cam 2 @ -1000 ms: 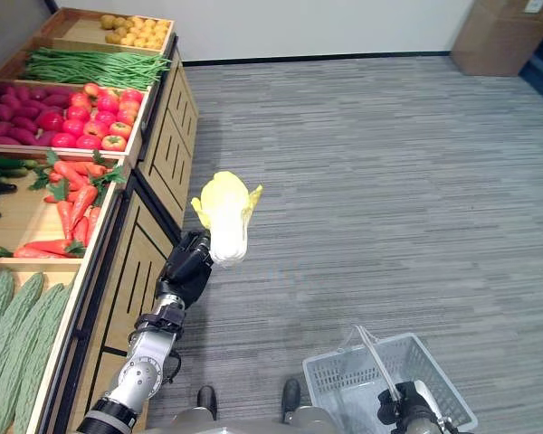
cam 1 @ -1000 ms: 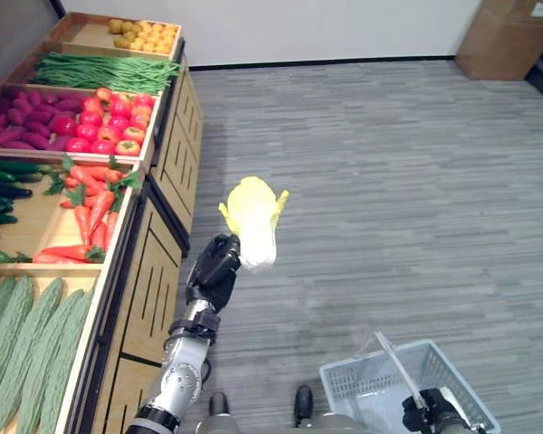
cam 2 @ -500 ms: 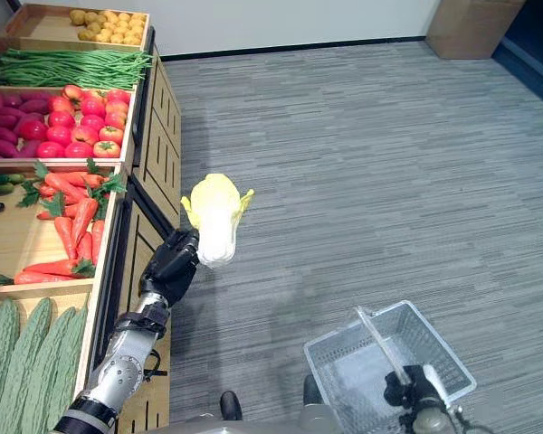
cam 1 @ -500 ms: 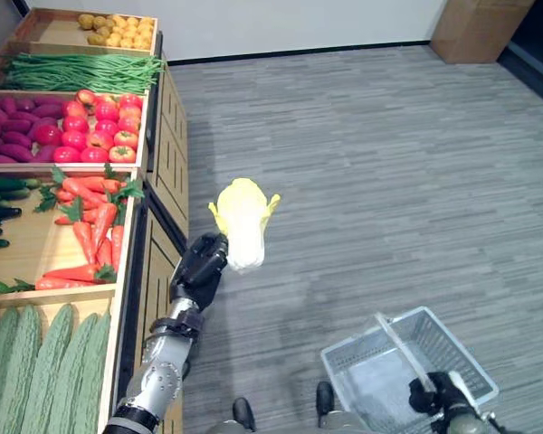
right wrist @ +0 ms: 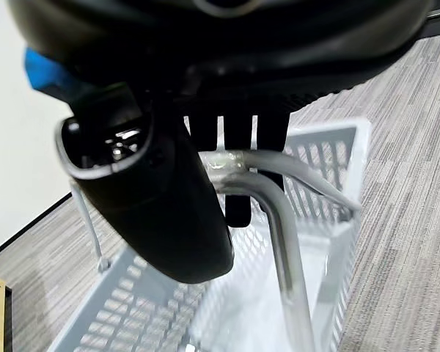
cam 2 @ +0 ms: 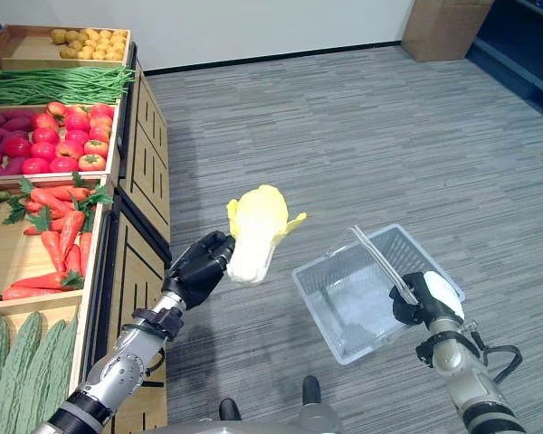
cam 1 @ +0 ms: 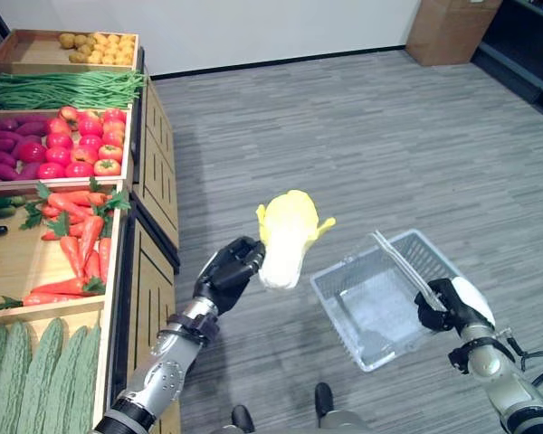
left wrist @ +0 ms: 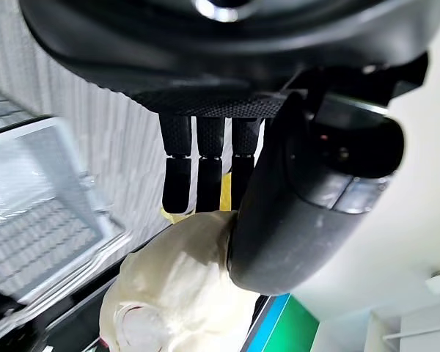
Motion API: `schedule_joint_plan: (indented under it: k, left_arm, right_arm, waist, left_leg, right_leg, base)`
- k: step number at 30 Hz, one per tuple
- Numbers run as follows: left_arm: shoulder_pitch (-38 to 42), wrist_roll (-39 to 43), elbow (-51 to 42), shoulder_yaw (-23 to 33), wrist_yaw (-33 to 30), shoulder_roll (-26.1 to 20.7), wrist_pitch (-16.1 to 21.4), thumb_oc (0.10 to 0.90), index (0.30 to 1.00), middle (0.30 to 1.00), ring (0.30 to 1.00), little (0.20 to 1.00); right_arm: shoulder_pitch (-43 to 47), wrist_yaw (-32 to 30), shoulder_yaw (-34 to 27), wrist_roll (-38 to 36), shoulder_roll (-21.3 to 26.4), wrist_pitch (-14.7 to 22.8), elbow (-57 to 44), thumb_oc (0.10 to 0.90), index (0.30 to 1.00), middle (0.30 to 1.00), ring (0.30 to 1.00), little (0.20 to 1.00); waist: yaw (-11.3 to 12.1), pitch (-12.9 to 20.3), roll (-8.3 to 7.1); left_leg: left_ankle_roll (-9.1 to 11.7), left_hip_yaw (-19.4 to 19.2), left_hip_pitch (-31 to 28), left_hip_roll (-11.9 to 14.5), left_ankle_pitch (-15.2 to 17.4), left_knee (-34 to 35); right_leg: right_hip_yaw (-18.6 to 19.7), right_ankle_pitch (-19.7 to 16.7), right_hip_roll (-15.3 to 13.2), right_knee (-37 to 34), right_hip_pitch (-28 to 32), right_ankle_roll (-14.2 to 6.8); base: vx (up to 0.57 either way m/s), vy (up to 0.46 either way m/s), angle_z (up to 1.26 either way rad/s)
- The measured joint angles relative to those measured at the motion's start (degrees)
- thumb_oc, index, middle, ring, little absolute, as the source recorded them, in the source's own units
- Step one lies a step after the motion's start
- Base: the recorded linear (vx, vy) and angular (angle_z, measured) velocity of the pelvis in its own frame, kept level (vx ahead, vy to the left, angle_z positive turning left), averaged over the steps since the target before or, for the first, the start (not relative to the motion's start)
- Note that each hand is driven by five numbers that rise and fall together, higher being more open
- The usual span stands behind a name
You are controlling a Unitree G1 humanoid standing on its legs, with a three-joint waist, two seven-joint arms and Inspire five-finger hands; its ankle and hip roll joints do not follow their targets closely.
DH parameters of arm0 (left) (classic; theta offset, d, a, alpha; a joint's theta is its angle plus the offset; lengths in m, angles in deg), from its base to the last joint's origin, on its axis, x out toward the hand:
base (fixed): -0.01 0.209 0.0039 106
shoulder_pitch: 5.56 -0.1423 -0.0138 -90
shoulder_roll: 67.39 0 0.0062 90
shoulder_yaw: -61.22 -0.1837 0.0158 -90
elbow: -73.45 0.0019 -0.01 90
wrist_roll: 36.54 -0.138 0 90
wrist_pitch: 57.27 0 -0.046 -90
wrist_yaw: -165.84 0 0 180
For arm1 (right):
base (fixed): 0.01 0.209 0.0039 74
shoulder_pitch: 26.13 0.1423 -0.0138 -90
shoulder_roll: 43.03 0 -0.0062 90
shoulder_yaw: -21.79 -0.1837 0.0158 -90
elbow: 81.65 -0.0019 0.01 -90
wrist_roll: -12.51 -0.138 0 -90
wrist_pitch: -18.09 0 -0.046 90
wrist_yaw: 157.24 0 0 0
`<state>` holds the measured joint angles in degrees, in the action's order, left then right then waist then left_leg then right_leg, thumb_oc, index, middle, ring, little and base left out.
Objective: Get the vegetables into the basket
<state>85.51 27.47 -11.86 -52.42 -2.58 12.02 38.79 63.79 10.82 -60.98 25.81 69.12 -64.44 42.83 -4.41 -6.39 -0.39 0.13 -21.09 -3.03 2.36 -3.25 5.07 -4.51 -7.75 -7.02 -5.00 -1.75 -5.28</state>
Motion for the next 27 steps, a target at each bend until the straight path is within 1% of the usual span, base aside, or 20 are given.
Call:
schedule_joint_plan:
  k: [4,8,10,11,15,19,23,27]
  left_arm:
    - [3.1,-0.65,-0.17,-2.43,0.26,-0.41,-0.68,0.4,0.3,0.3,0.3,0.3]
    - [6.23,-2.28,-0.29,-6.69,0.92,-2.53,-1.43,0.4,0.3,0.3,0.3,0.3]
    - [7.17,-3.14,-0.3,-8.73,1.62,-2.58,-2.09,0.4,0.3,0.3,0.3,0.3]
    - [7.99,-3.5,-0.3,-10.6,2.17,-2.62,-2.73,0.4,0.3,0.3,0.3,0.3]
    - [8.73,-5.08,-0.27,-13.85,2.65,-3.04,-4.11,0.4,0.3,0.3,0.3,0.3]
    - [8.86,-7.38,0.14,-15.27,3.37,-3.92,-5.1,0.4,0.3,0.3,0.3,0.3]
    - [9.24,-9.98,1.33,-15.31,3.63,-3.74,-5.72,0.4,0.3,0.3,0.3,0.3]
    - [10.17,-12.55,5.39,-15.18,3.13,-0.95,-5.73,0.4,0.3,0.3,0.3,0.3]
  right_arm:
    - [0.69,0.0,0.63,-0.83,-0.62,-0.08,-2.98,0.4,0.3,0.3,0.3,0.3]
    - [2.46,0.04,1.67,-1.45,-0.4,-0.45,-4.99,0.4,0.3,0.3,0.3,0.3]
    - [2.45,0.38,2.22,-1.97,-0.2,-0.38,-6.96,0.4,0.3,0.3,0.3,0.3]
    - [2.45,0.78,2.31,-2.06,-0.2,-0.39,-7.02,0.4,0.3,0.3,0.3,0.3]
    - [2.45,1.15,2.41,-4.37,-0.61,-0.39,-7.53,0.4,0.3,0.3,0.3,0.3]
    - [2.45,1.44,2.65,-5.39,-1.17,-0.38,-10.22,0.4,0.3,0.3,0.3,0.3]
    - [2.55,1.68,4.53,-5.41,-1.46,-0.35,-13.14,0.4,0.3,0.3,0.3,0.3]
    - [2.53,2.36,4.8,-5.57,-2.88,-0.38,-15.64,0.4,0.3,0.3,0.3,0.3]
  waist:
    - [0.1,0.13,0.24]
    - [-0.07,0.53,0.9]
    - [-0.19,0.74,1.23]
    - [-0.17,0.74,1.24]
    - [-0.46,0.76,1.28]
    - [-0.88,0.78,1.31]
    - [-0.93,0.78,1.32]
    - [-0.99,0.78,1.32]
  left_leg:
    - [0.0,-0.04,-0.1,0.18,-0.02,0.0]
    - [0.01,-0.06,-0.13,0.2,-0.02,0.0]
    - [0.01,-0.07,-0.14,0.21,-0.02,0.0]
    - [0.01,-0.07,-0.14,0.23,-0.02,0.0]
    - [0.01,-0.15,-0.15,0.24,-0.02,0.0]
    - [0.01,-0.22,-0.19,0.25,-0.02,0.01]
    - [0.01,-0.24,-0.21,0.27,-0.02,0.0]
    - [0.02,-0.24,-0.21,0.27,-0.02,0.0]
  right_leg:
    - [-0.02,-0.05,0.12,-0.01,0.07,0.06]
    - [0.0,-0.05,0.15,-0.02,0.11,0.06]
    - [-0.01,-0.05,0.17,0.01,0.11,0.06]
    - [-0.02,-0.06,0.19,0.02,0.11,0.07]
    - [0.05,-0.06,0.19,0.01,0.09,0.07]
    - [0.12,-0.06,0.22,0.01,0.08,0.08]
    - [0.14,-0.08,0.25,0.02,0.08,0.1]
    - [0.13,-0.07,0.25,0.02,0.07,0.1]
  base:
    - [0.0,0.0,0.0]
    - [0.0,0.0,0.0]
    - [0.0,0.0,0.0]
    - [0.0,0.0,0.0]
    - [0.0,0.0,0.0]
    - [0.0,0.0,0.0]
    - [0.0,0.0,0.0]
    - [0.0,0.0,0.0]
